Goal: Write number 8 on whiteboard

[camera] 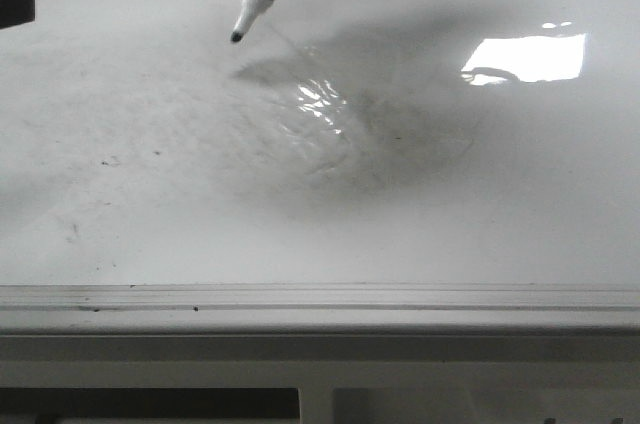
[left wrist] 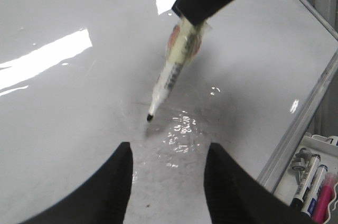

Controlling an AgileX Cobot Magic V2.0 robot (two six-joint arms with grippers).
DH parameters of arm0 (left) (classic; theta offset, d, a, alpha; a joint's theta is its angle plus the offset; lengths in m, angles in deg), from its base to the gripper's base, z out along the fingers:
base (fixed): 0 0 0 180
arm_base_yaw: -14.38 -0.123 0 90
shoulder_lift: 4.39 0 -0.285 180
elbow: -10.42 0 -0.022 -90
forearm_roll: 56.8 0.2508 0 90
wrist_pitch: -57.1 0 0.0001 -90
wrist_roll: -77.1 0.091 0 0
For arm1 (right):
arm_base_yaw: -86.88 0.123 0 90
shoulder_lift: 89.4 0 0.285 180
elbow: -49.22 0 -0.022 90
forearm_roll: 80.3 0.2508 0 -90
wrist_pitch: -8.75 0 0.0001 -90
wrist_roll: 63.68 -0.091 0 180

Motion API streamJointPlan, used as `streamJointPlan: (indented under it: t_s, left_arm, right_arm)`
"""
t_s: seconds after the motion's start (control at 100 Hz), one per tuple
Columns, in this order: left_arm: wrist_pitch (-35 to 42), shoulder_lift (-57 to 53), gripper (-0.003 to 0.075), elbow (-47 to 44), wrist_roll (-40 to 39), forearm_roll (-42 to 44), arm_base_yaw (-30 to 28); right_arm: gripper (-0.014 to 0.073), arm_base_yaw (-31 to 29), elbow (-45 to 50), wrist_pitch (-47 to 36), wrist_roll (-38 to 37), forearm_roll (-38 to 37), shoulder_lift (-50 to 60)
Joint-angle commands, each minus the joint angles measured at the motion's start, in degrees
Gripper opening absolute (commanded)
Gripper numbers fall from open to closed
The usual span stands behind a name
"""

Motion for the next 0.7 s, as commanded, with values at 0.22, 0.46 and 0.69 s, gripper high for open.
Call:
streamJointPlan:
  t_s: [0.22,0.46,0.69]
  left_arm:
    - [2.98,-0.73,0.0300,1.53,-0.63,-2.23,0.08]
    - [2.98,-0.73,0.0300,1.53,-0.63,-2.35,0.08]
    - [2.98,-0.73,0.0300,1.53,-0.63,-2.35,0.08]
  right_arm:
    - [-0.0058,-6.15,-5.41,3.75,-0.03,-0.85,-3.42]
    - [-0.0043,-4.56,-5.41,12.36,-7.32,-12.15,-1.66]
    - [-0.0043,0.46,-4.25,12.12,-8.21,-10.55,-2.79]
